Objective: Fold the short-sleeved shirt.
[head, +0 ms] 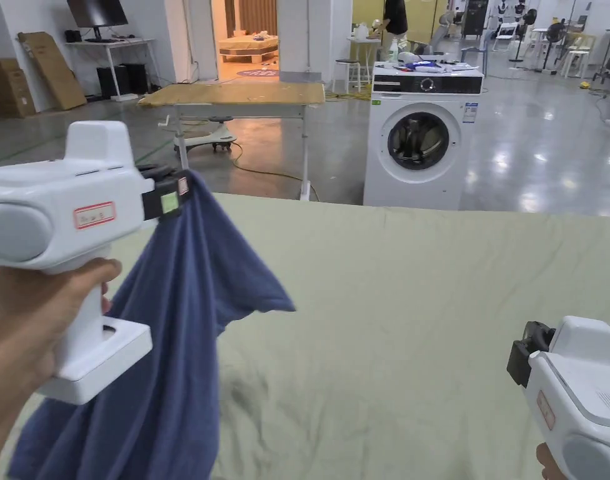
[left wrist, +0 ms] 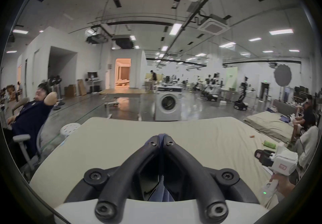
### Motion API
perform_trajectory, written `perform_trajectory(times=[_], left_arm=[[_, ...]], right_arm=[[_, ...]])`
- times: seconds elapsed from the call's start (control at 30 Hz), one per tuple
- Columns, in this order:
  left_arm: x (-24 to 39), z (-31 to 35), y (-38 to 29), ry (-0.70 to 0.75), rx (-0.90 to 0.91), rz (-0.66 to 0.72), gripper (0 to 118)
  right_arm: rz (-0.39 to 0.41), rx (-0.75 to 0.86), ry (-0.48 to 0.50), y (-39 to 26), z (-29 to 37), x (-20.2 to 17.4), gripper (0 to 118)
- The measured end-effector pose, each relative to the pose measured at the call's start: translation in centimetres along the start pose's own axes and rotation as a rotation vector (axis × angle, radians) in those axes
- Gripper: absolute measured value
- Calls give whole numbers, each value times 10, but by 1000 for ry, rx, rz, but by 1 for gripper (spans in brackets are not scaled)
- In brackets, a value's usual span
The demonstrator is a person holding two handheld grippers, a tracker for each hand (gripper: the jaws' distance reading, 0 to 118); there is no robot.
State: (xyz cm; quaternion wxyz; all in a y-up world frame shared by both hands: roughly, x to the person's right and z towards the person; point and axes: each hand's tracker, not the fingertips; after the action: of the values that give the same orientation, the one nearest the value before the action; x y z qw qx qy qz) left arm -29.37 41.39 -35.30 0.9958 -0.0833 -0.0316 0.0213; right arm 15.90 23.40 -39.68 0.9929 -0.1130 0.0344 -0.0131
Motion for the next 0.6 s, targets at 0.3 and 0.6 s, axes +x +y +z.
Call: perform_trajectory(times=[0.3, 0.6], left_arm=[[117, -88, -14, -303, -58, -29, 0], [192, -149, -127, -494, -304, -18, 0]], right_arm=[[-11, 8, -83, 1, 15, 44, 1], [-9, -23, -175, -7, 27, 90, 1]])
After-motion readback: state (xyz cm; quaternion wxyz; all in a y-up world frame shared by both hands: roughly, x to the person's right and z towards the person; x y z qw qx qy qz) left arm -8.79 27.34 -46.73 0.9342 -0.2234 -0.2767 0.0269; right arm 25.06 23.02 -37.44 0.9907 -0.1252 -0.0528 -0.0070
